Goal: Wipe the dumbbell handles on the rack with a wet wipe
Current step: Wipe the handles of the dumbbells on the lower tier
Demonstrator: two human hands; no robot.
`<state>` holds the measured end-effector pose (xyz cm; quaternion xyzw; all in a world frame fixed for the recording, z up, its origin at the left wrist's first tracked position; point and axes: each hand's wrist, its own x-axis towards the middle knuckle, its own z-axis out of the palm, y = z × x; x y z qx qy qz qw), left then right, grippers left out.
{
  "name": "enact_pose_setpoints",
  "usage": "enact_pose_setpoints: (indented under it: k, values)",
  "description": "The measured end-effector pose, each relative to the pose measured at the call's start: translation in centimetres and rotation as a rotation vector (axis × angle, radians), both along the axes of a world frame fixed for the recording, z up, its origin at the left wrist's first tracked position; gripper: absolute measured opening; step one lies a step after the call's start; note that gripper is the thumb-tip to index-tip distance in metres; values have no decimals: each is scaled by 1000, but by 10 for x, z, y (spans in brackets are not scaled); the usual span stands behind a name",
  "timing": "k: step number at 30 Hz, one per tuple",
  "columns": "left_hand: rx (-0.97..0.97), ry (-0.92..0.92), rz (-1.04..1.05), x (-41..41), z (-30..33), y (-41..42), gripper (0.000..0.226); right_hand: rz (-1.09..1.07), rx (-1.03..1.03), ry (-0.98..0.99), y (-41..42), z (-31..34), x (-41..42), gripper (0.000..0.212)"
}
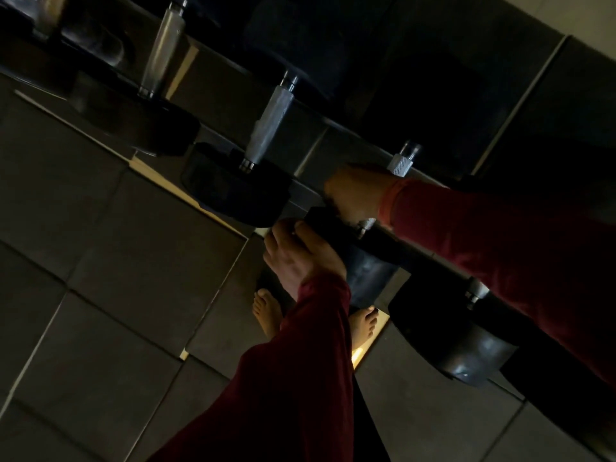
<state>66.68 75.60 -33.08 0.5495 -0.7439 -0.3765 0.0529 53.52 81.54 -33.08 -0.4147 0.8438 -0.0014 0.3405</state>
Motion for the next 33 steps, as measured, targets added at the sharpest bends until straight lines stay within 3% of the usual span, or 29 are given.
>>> enact_pose_setpoints:
  k: [3,6,10,16,25,29,33]
  values:
    - [-6,-1,-6,1,0,0,41,-1,-36,-33,4,-1,2,35]
    - [-7,-15,-29,1,-1,-1,43,-83,-157,10,22,7,14,16]
    - [3,-18,-35,1,-1,-1,47,-515,-335,-56,52,14,42,15]
    - [8,-6,-17,1,1,1,56,-1074,-242,-131,66,9,68,20]
    - [24,-22,-10,1,2,0,52,-1325,-112,-188,56,-8,62,13]
    - [32,-33,-31,-1,5,0,47,-1334,-108,-244,58,-8,61,7]
    - [19,-21,-32,-2,6,0,46,-1437,-207,-254,67,-4,73,19]
